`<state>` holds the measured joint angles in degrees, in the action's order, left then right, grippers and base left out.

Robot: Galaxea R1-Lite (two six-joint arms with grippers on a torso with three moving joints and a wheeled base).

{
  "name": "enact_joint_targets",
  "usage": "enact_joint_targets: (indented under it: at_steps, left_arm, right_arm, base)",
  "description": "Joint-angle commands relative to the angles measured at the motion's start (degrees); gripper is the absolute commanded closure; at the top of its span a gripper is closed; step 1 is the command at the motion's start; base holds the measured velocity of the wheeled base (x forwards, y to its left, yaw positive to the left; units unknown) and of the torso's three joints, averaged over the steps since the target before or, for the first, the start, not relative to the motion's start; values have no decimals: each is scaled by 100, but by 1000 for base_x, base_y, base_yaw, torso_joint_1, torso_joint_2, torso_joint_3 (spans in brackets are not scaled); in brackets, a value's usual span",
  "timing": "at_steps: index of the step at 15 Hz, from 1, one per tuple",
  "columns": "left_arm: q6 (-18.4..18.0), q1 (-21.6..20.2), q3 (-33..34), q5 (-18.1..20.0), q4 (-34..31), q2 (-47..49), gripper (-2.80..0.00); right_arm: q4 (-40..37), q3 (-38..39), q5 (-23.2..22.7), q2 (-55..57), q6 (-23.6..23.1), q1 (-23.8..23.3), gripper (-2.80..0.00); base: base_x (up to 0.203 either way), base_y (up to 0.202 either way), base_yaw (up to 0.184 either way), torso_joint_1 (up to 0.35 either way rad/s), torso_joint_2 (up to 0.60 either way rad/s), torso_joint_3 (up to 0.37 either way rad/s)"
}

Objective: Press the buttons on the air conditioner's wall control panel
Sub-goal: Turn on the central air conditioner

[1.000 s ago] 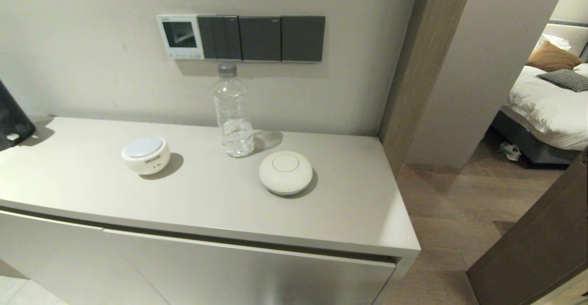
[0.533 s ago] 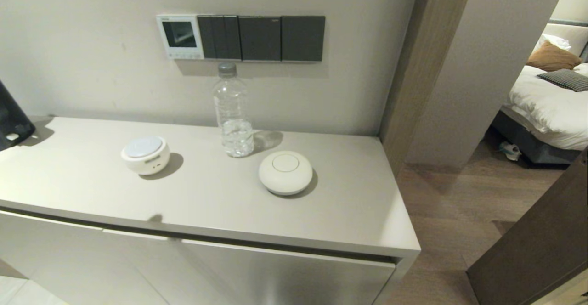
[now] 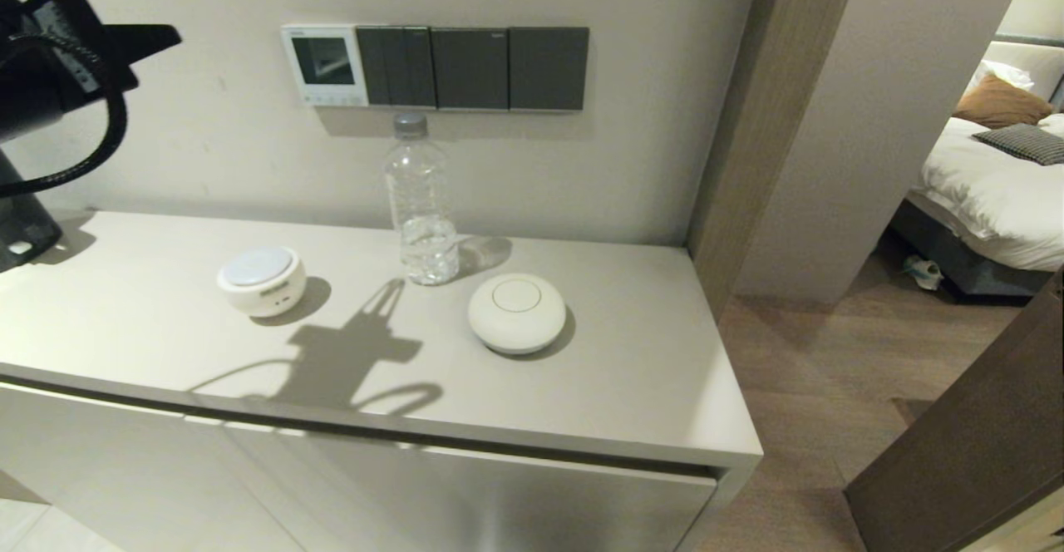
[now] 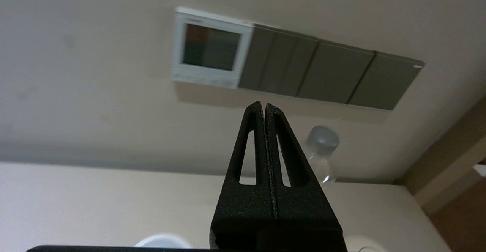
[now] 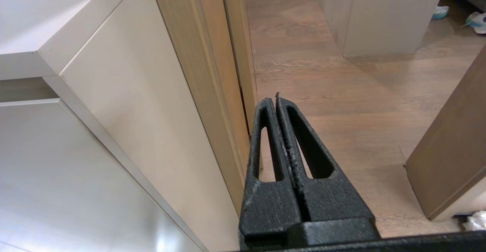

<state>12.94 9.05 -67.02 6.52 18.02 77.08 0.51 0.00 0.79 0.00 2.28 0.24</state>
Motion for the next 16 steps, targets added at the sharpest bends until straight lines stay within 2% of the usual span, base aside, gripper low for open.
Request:
enact_joint_targets:
  at_steps: [1, 5, 8, 16]
  left_arm:
    - [62, 234, -503, 7, 16, 790, 0]
    - [172, 308, -1099, 17, 176, 1919, 0]
    - [174, 331, -1467, 22, 1016, 2585, 0]
    - [165, 361, -1834, -42, 1061, 3217, 0]
  right_arm:
    - [2, 18, 0, 0, 1, 2, 0]
    - [2, 18, 0, 0, 1, 2, 0]
    - [2, 18, 0, 0, 1, 2, 0]
    - [2, 18, 0, 0, 1, 2, 0]
  base:
    - [0, 0, 0, 0, 0, 0]
    - [0, 0, 0, 0, 0, 0]
    - [0, 0, 0, 0, 0, 0]
    - [0, 0, 0, 0, 0, 0]
